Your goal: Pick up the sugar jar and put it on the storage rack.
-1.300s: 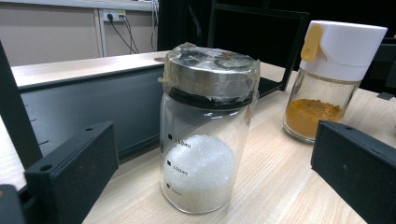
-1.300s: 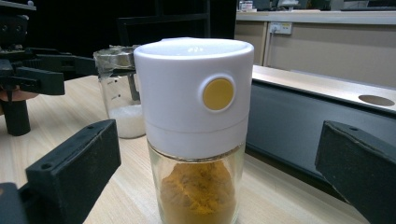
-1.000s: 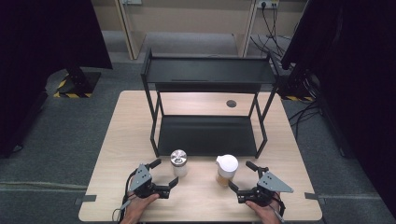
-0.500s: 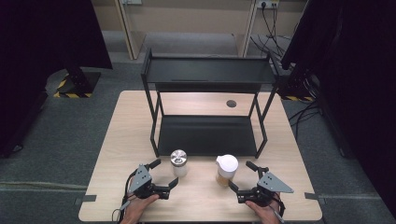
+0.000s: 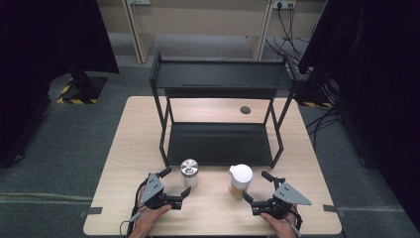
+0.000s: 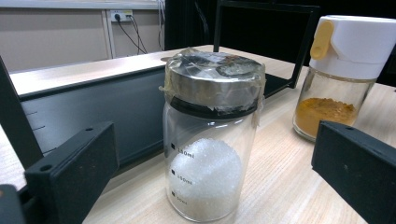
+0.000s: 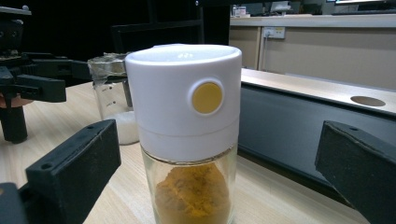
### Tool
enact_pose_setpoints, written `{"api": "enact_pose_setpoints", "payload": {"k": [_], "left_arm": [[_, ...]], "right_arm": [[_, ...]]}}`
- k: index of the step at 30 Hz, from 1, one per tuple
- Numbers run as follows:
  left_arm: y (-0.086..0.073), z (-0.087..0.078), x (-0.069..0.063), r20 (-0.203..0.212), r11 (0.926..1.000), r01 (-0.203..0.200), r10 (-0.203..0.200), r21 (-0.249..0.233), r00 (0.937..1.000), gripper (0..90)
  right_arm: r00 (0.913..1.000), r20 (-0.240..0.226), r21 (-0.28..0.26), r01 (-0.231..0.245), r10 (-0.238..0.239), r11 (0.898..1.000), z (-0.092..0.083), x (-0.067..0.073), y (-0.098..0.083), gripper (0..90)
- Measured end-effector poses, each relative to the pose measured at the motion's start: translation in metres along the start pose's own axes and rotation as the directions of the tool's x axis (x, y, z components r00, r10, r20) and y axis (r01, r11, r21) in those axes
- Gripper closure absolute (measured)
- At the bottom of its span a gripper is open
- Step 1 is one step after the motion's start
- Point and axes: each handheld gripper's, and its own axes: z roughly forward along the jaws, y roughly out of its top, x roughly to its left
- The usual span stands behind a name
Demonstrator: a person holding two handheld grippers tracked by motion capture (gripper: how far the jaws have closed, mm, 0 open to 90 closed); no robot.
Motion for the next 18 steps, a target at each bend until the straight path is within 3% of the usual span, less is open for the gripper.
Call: {"api": "enact_pose_setpoints", "payload": {"k": [18], "left_arm": [[0.009, 0.016, -0.001, -0.008, 0.9994, -0.005, 0.006, 0.035, 1.0000, 0.3]], "right_arm": [[0.9999, -0.001, -0.004, -0.010, 0.010, 1.000, 0.000, -0.001, -0.001, 0.4]]}}
